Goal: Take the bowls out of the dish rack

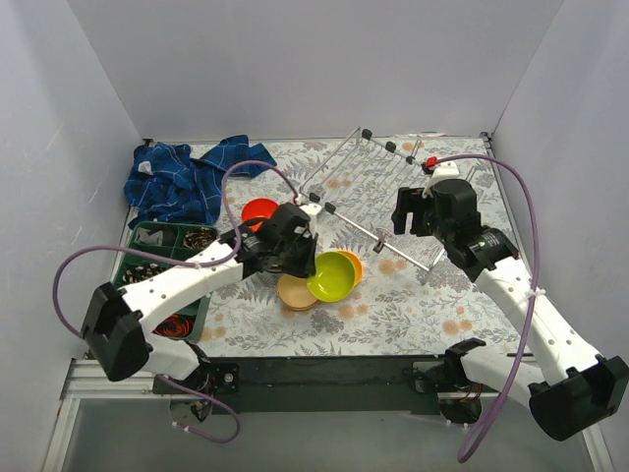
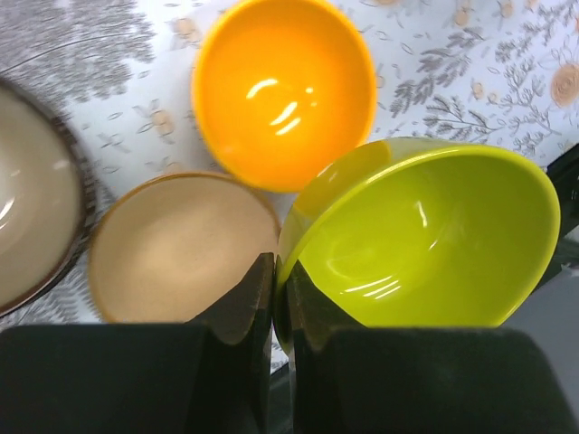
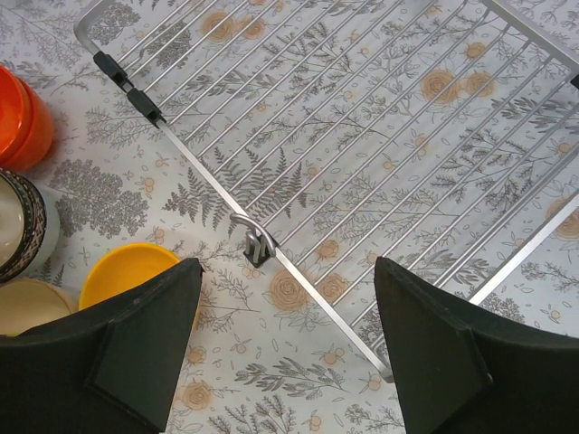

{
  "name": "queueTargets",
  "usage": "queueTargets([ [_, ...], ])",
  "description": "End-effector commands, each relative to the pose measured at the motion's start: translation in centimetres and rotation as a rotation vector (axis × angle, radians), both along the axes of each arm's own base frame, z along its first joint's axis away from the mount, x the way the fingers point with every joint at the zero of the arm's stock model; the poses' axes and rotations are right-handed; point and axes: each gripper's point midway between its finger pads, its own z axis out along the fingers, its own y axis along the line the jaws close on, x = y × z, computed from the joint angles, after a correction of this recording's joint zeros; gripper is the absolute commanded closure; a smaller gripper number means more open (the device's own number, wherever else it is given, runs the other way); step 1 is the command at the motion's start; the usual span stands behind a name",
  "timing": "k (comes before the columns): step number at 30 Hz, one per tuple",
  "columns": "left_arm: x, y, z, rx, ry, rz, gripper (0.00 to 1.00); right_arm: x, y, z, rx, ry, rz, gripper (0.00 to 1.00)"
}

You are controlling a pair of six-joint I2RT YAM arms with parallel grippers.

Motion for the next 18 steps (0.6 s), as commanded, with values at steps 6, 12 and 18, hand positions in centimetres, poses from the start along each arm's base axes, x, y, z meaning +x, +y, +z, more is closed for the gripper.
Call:
queueTargets([
  [6,-2.5,-9.5,-0.6,0.013,-0.079,-0.239,1.00,-0.5,-3.8,3.5,-0.059,-0.141,-0.138,0.14],
  [12,-5.3,-11.7,-5.0,0.148,-0.103,-0.310,1.00,-1.4,-5.3,4.5,-0.056,-0.214,-0.190,0.13],
  [18,-4.5,-11.6,-7.4,0.208,-0.123,-0.276,1.00,-1.8,-5.3,4.3,-0.047,-0.217,-0.183,0.13],
])
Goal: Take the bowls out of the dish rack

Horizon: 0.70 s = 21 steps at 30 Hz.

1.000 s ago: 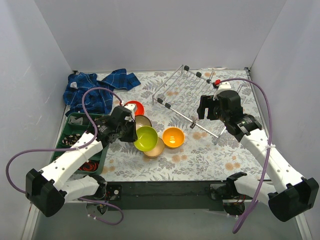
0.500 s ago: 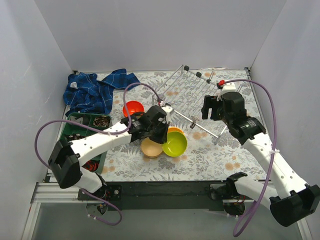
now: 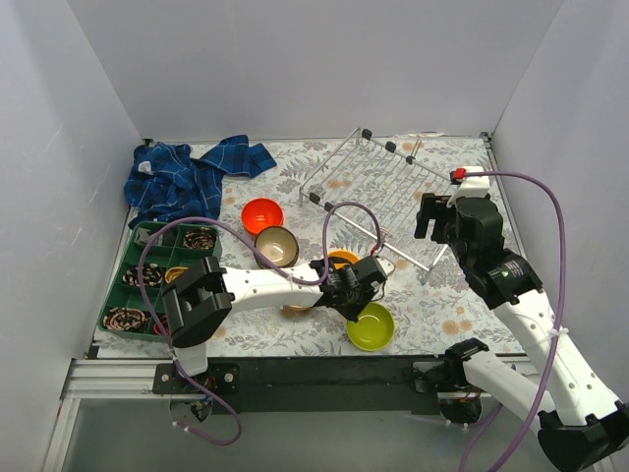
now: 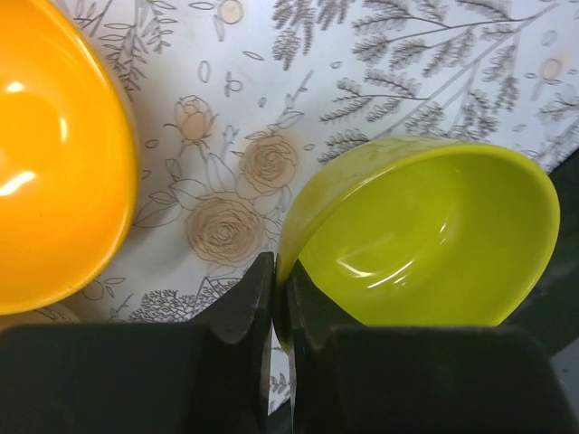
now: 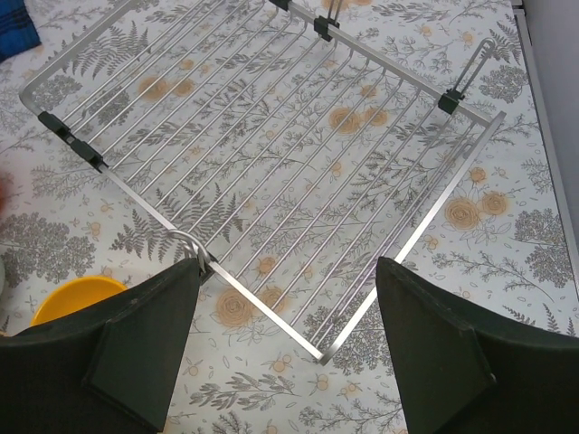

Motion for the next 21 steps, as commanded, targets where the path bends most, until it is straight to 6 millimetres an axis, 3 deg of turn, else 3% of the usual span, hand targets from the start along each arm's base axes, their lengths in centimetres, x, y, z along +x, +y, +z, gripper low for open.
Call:
queueTargets([
  [1,2.4,-0.6,1.2,-0.035,-0.102,0.051,1.00,0.2,-0.4,0.7,0.010,-0.047,-0.020,0.13],
  [7,2.7,-0.1,-0.2,-0.002,-0.112,0.072,0.98,-0.4,-0.5,0.1,0.027,-0.046,-0.020,0.13],
  [10,2.8,0.2,0.2,-0.009,-0.123,0.089,0.83,-0.4,-0.4,-0.1,0.028,-0.043,-0.017,0.13],
  [12,3.0,0.2,1.2,-0.035,-0.135,0.102,0.74,-0.4,-0.5,-0.1,0.030,-0.041,-0.020,0.13],
  [13,3.0,0.1,1.7,-0.046,-0.139,0.103,0.61,-0.5,-0.4,0.1,0.033,-0.046,-0.017,0.13],
  [17,4.2,0.0,5.2,-0.113,-0.192,0.131,0.35,-0.6,-0.7,0.5,0.034,-0.055,-0.026,0.12],
  [21,7.0,0.6,9.4,-0.203,-0.222,0.196,0.22,-0.7,-0.6,1.1,0.041,-0.059,-0.022,0.11],
])
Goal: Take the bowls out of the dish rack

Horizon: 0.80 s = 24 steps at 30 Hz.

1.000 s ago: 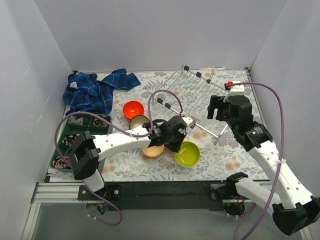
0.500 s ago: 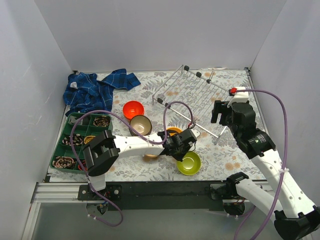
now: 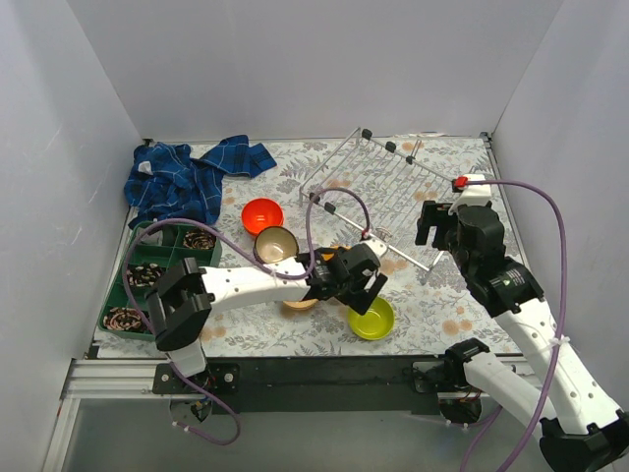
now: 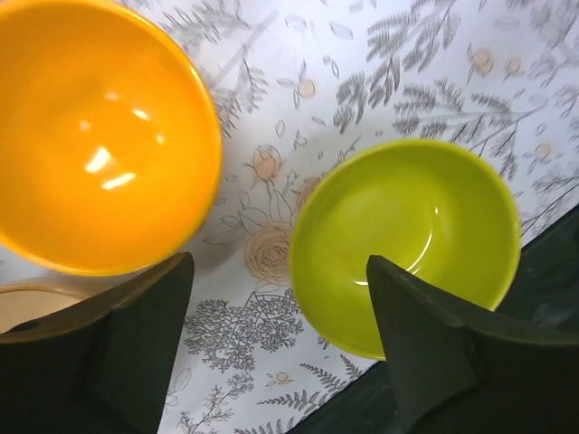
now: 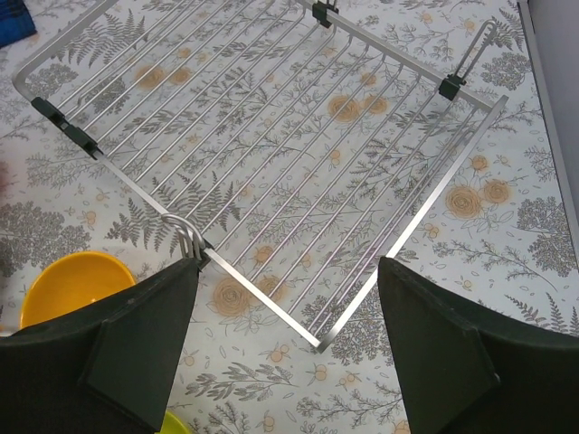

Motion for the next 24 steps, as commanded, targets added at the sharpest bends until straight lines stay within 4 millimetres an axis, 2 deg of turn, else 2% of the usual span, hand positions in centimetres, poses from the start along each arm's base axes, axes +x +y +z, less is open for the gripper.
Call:
queueTargets([
  [1,4.5,0.1,9.1,-0.196,-0.119,0.094,0.19,0.4,-0.1,2.3,0.038,-0.061,-0.019,0.11],
  [5,8.2,1.9,13.4,-0.289,-0.158,0.156,0.08,0.9,0.2,2.8,0.035,-0.049,-0.017,0.09],
  [6,10.2,3.1,14.5,-0.320,-0.157,0.195,0.05,1.2,0.4,2.6,0.029,-0.035,-0.014,0.09],
  [7,11.0,4.0,15.3,-0.339,-0.165,0.215,0.04,1.4,0.5,3.3,0.032,-0.043,-0.012,0.08],
  [8,13.2,6.0,15.8,-0.344,-0.181,0.279,0.02,1.5,0.5,3.5,0.025,-0.043,-0.015,0.07],
  [10,14.9,8.0,16.8,-0.358,-0.202,0.329,0.02,2.0,0.3,4.0,0.006,-0.046,-0.024,0.06],
  [11,16.8,10.7,17.5,-0.369,-0.219,0.400,0.02,2.1,0.1,4.2,-0.006,-0.048,-0.034,0.05],
  [13,17.8,12.8,17.8,-0.408,-0.181,0.440,0.02,2.6,-0.4,4.1,-0.031,-0.033,-0.049,0.03],
  [14,18.4,14.5,18.3,-0.426,-0.179,0.482,0.02,2.6,-0.7,4.4,-0.035,-0.027,-0.055,0.03],
  [15,19.7,17.3,18.3,-0.449,-0.165,0.554,0.02,2.7,-0.9,4.2,-0.041,-0.012,-0.057,0.03],
  [16,19.8,18.9,18.2,-0.449,-0.158,0.587,0.02,2.8,-1.7,4.2,-0.039,-0.004,-0.081,0.03],
  [17,20.4,21.3,18.5,-0.446,-0.180,0.649,0.02,2.8,-1.9,4.5,-0.026,-0.004,-0.082,0.03],
  [18,19.9,22.5,19.8,-0.455,-0.219,0.671,0.02,2.4,-2.4,4.7,-0.022,-0.009,-0.093,0.03],
  [20,19.4,24.6,20.3,-0.431,-0.257,0.731,0.02,1.8,-3.7,5.2,-0.019,-0.022,-0.127,0.03],
  [21,18.4,25.2,21.9,-0.450,-0.297,0.735,0.02,1.0,-4.4,5.6,-0.022,-0.031,-0.146,0.03],
  [23,17.0,26.5,22.5,-0.444,-0.341,0.769,0.02,-0.1,-6.0,5.9,-0.043,-0.030,-0.206,0.03],
  [24,16.3,27.0,23.1,-0.451,-0.365,0.779,0.02,-1.0,-6.6,6.7,-0.037,-0.059,-0.223,0.03],
])
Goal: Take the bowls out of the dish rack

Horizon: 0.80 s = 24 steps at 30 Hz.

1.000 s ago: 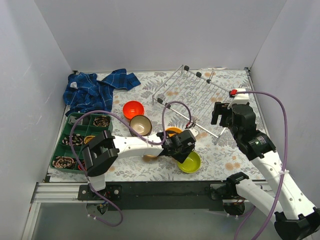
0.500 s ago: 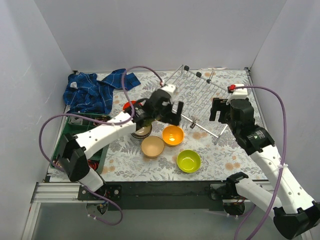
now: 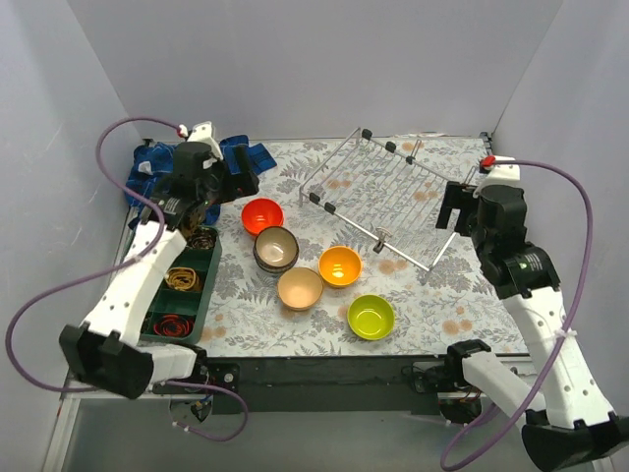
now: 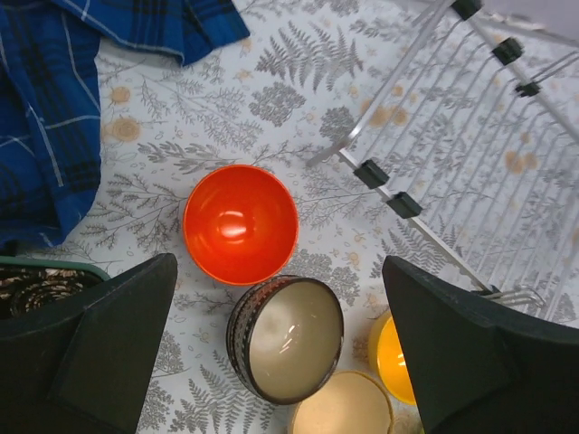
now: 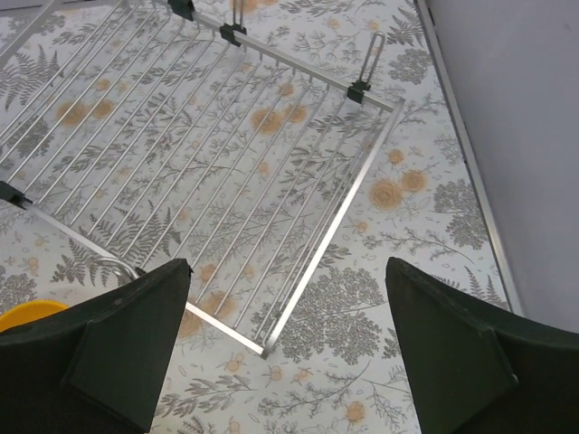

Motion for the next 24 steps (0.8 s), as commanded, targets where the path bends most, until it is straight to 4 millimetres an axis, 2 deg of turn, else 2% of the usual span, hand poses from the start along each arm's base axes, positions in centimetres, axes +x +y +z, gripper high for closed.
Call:
queueTargets([
  [1,-5.5,2.2,5.9,-0.029,-0.169,0.053,0.02,-3.5,-2.8,3.6,-0.015,-0.084,-0.086,0.03],
  [3,-7.0,4.1,5.9,-0.018,-0.193,0.132,0.02,-5.5,-3.9,4.9,0.002,-0.141,-0.119,0.03],
  [4,-8.9,5.2,7.5,-0.046,-0.253,0.167,0.02,-6.4,-4.1,5.0,0.000,-0.143,-0.120,0.03],
  [5,-9.6,5.8,6.8,-0.045,-0.254,0.189,0.02,-7.2,-4.7,5.3,-0.002,-0.157,-0.139,0.03],
  [7,-12.2,7.3,8.4,-0.082,-0.334,0.238,0.02,-9.3,-5.3,6.3,0.003,-0.203,-0.140,0.01],
  [11,-15.6,9.1,8.2,-0.075,-0.350,0.279,0.02,-12.0,-5.7,7.2,0.002,-0.275,-0.105,0.02],
  [14,-17.6,9.7,8.3,-0.083,-0.347,0.279,0.02,-13.7,-5.5,7.4,0.029,-0.326,-0.068,0.01],
  [20,-20.8,9.0,9.0,-0.136,-0.384,0.193,0.02,-15.1,-4.3,6.4,0.099,-0.339,0.001,0.02],
  [24,-22.2,9.3,8.7,-0.152,-0.381,0.192,0.02,-16.2,-3.9,6.0,0.134,-0.343,0.027,0.02],
])
